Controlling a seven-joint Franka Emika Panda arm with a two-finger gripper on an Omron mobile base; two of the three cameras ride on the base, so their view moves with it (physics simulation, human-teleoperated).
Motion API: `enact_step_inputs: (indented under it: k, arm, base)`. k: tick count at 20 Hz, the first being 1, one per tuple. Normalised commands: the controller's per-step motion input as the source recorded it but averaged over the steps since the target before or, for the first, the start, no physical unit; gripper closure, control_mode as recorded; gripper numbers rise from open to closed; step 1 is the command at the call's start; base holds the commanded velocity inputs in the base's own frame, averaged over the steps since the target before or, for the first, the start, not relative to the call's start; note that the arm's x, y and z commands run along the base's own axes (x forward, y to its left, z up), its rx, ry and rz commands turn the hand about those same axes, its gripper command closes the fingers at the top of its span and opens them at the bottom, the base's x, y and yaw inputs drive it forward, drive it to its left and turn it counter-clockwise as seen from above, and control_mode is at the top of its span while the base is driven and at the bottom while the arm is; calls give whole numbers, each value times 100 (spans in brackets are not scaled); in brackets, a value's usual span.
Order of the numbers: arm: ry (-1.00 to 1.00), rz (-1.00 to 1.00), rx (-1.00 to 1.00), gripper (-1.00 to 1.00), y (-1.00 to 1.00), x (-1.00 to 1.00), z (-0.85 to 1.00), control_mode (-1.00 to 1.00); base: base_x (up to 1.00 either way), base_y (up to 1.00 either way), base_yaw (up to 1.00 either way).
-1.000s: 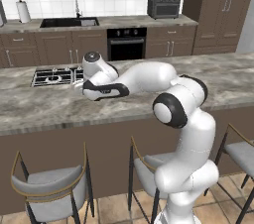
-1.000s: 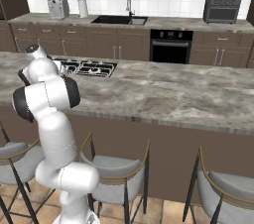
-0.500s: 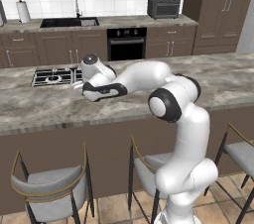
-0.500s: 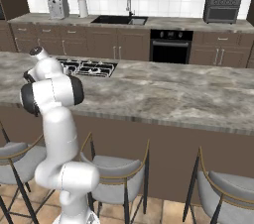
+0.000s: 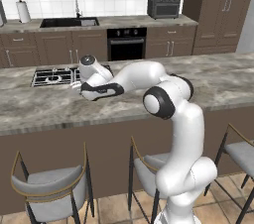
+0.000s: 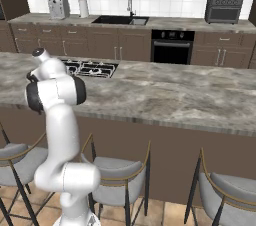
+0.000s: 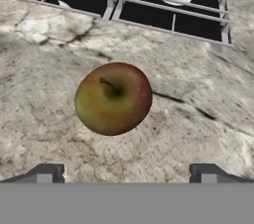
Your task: Place the apple in the correct fridge rack based on whether it is a fruit or vegetable. Finally, close the fridge door.
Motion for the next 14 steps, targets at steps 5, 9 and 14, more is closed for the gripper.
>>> enact_step_inputs:
  k: [5, 9, 14]
  arm:
    - [0, 0, 0, -100, 2, 22, -12, -100]
    - [0, 0, 0, -100, 0, 19, -14, -100]
    - [0, 0, 0, -100, 1, 24, -11, -100]
  base:
    - [0, 0, 0]
    - [0, 0, 0]
    - [0, 0, 0]
